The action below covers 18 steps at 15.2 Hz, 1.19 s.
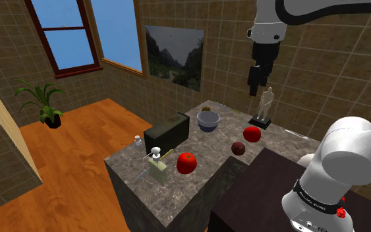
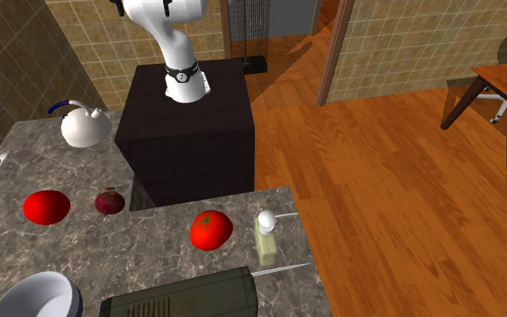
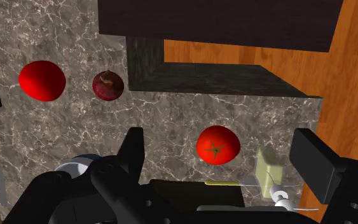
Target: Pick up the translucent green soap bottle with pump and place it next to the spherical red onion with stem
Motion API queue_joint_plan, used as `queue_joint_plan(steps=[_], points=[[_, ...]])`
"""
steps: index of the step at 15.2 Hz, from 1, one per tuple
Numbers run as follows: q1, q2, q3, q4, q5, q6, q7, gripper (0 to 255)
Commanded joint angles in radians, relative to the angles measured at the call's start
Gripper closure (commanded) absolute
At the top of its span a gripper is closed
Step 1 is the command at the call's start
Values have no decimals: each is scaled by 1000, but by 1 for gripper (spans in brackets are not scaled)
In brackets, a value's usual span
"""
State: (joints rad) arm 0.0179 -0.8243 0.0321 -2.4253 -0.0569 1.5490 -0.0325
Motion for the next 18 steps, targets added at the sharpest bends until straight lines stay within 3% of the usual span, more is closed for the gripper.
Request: queue_joint_plan(steps=[1,10,18], points=[[0,0,0,0,0,0,0,0],[32,161,86,-144,45,340,99,0],[41,417,171,-167,42,649,200,0]])
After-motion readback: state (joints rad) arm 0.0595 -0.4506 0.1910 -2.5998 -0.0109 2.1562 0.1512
